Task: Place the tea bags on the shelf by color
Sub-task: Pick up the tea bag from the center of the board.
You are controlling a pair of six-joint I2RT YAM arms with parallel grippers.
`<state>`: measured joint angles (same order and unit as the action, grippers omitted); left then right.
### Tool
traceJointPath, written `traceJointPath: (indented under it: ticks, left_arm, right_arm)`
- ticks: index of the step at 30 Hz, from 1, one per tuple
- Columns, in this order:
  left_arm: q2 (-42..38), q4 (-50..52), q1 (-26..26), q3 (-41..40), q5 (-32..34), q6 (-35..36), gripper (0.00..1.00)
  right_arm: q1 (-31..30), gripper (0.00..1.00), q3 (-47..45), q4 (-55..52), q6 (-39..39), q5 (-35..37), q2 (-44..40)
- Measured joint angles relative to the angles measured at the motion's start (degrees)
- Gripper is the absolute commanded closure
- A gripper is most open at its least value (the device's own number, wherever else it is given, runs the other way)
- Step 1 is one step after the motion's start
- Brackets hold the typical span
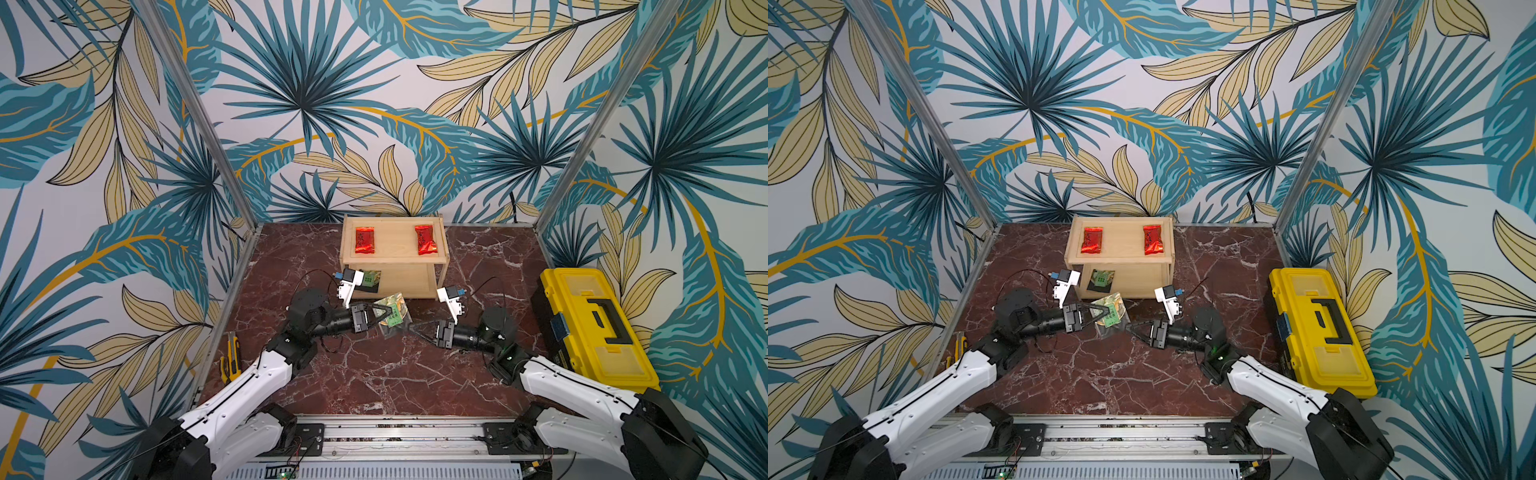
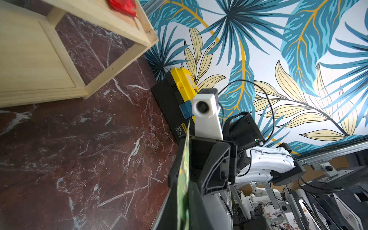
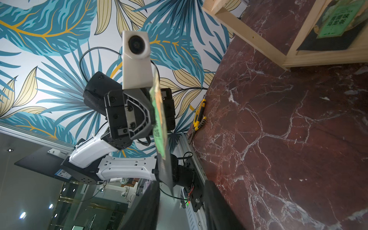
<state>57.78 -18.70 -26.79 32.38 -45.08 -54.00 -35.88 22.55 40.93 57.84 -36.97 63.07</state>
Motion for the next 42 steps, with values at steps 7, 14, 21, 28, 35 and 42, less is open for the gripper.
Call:
traceJointPath:
  ticks: [7,14,21,28,35,42]
  left_arm:
    - [0.0,-1.2,0.3,0.0,-0.4,-1.2,1.00]
    - [0.0,-1.5,0.4,0.0,-0.5,-1.6,1.00]
    - [0.2,-1.7,0.4,0.0,-1.1,-1.8,1.00]
    - [0.3,-2.2,0.4,0.0,-1.3,-2.0,1.00]
    - [0.3,-2.0,0.5,0.0,-0.9,-1.0,0.11]
    - [-1.6,11.6,3.1,2.6,3.9,6.0,0.00]
  right_arm:
    - [0.0,0.59,-0.7,7.3,2.7,0.3,1.6]
    - [0.0,0.70,0.0,10.8,4.5,0.3,2.5]
    - [0.0,0.86,0.3,11.9,5.7,0.3,2.7]
    - [-0.1,1.00,0.9,12.0,6.1,0.5,4.1]
    - [-0.2,1.00,1.9,6.4,4.0,3.8,3.0]
    - [-0.3,1.00,2.0,-8.4,-5.2,19.9,-2.5]
